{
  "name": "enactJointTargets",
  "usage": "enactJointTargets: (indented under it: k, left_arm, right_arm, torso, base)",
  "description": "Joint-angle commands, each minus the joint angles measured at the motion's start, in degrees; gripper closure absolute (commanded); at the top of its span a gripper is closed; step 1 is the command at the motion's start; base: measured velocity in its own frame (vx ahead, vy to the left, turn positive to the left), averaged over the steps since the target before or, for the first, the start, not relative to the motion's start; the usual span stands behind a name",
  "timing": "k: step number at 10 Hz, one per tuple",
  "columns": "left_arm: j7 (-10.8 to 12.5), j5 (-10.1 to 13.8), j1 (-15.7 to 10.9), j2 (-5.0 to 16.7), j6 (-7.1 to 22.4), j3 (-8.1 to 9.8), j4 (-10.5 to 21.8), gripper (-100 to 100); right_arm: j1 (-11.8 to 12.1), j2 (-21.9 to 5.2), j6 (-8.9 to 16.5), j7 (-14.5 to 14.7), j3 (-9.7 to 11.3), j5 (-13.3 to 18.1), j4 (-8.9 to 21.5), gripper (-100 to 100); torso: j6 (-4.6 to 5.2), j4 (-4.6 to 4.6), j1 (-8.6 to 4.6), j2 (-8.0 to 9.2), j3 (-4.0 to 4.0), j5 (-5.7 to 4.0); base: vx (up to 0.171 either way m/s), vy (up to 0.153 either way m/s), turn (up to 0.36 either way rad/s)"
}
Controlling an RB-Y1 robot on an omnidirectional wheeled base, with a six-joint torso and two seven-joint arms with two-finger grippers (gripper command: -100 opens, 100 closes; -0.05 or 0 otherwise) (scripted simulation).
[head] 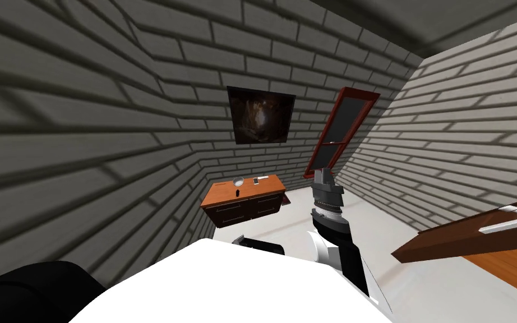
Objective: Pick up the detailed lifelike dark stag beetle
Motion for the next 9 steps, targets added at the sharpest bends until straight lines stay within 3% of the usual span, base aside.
enactJointTargets:
  k: [1,2,4,5,6,9]
  left_arm:
    - [-1.1,-2.9,0.3,0.6,0.8,-0.71,1.1,-100]
    - [-2.8,-4.6,0.3,2.3,1.6,-1.64,3.7,-100]
    - [-2.8,-6.9,0.3,2.3,1.6,-1.64,3.7,-100]
    - [-4.6,-9.2,0.2,4.0,2.4,-2.45,6.4,-100]
    - [-4.6,-10.6,0.2,4.0,2.4,-2.45,6.4,-100]
    - [-8.1,-15.7,-0.2,7.4,4.0,-3.73,11.6,-100]
  right_arm:
    - [0.0,0.0,0.0,0.0,0.0,0.0,0.0,0]
    - [0.0,0.0,0.0,0.0,0.0,0.0,0.0,0]
    - [0.0,0.0,0.0,0.0,0.0,0.0,0.0,0]
    - [0.0,0.0,0.0,0.0,0.0,0.0,0.0,0]
    - [0.0,0.0,0.0,0.0,0.0,0.0,0.0,0]
    - [0.0,0.0,0.0,0.0,0.0,0.0,0.0,0]
  torso:
    - [0.00,0.00,0.00,0.00,0.00,0.00]
    - [-0.05,0.00,0.01,-0.02,-0.01,0.00]
    - [-0.05,0.00,0.01,-0.03,-0.01,0.00]
    - [-0.06,-0.01,0.12,-0.09,-0.04,0.02]
    - [0.00,-0.02,0.09,-0.09,-0.05,0.01]
    - [-0.05,-0.02,0.04,-0.12,-0.06,0.01]
  base:
    - [-0.029,-0.051,-0.124]
    - [-0.027,-0.072,-0.261]
    - [-0.014,-0.035,-0.063]
    - [-0.006,-0.044,-0.323]
    - [-0.004,-0.037,-0.161]
    - [0.002,-0.058,-0.250]
